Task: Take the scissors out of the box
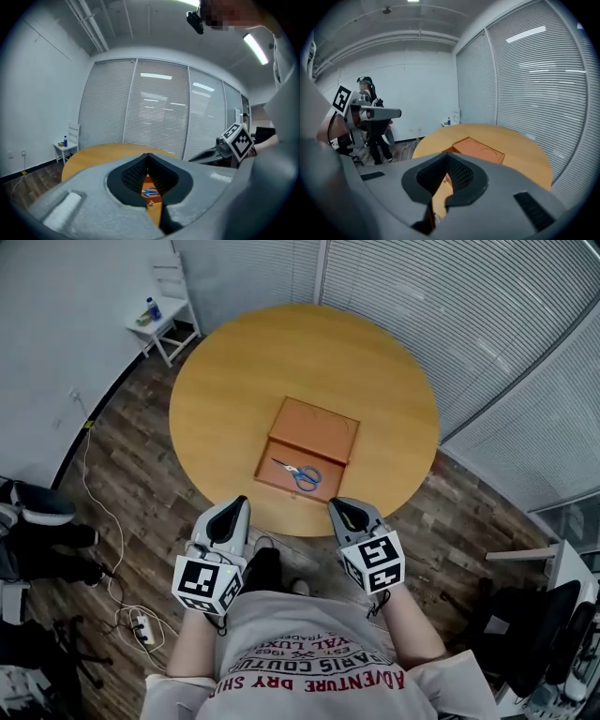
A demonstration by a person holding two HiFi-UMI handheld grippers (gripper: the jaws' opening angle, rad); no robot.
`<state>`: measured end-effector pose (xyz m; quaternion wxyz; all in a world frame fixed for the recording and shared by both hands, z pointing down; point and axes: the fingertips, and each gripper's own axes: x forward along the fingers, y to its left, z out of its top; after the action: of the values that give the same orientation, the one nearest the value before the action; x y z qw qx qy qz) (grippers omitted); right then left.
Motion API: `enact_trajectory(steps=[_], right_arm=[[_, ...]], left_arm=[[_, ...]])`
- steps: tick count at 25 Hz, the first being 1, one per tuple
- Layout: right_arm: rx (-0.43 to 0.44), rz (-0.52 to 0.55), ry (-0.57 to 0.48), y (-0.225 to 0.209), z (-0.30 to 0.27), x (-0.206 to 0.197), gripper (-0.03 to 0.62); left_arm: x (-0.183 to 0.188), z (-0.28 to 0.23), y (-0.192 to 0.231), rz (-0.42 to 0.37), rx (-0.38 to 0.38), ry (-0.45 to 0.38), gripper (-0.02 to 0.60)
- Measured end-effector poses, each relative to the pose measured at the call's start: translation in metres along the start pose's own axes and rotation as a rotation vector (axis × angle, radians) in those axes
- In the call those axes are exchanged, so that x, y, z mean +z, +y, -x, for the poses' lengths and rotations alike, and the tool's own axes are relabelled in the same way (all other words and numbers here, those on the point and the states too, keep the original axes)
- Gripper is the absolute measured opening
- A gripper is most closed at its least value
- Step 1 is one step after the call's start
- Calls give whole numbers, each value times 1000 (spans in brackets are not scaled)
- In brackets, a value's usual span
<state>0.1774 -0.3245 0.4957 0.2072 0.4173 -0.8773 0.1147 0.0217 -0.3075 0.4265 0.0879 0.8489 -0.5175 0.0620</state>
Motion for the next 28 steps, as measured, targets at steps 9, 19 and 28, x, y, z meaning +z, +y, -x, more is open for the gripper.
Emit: enact_trajectory(steps=[9, 19, 28], right_arm=[[19, 42, 236, -20, -95, -29, 43], [100, 175, 614, -36, -167, -102, 130], [174, 247, 816, -39, -194, -135, 161]], left_arm=[[-4, -73, 51, 16, -100, 35, 9], [-27, -133, 89, 45, -219, 94, 9], [-47, -154, 122, 64, -210, 148, 9]])
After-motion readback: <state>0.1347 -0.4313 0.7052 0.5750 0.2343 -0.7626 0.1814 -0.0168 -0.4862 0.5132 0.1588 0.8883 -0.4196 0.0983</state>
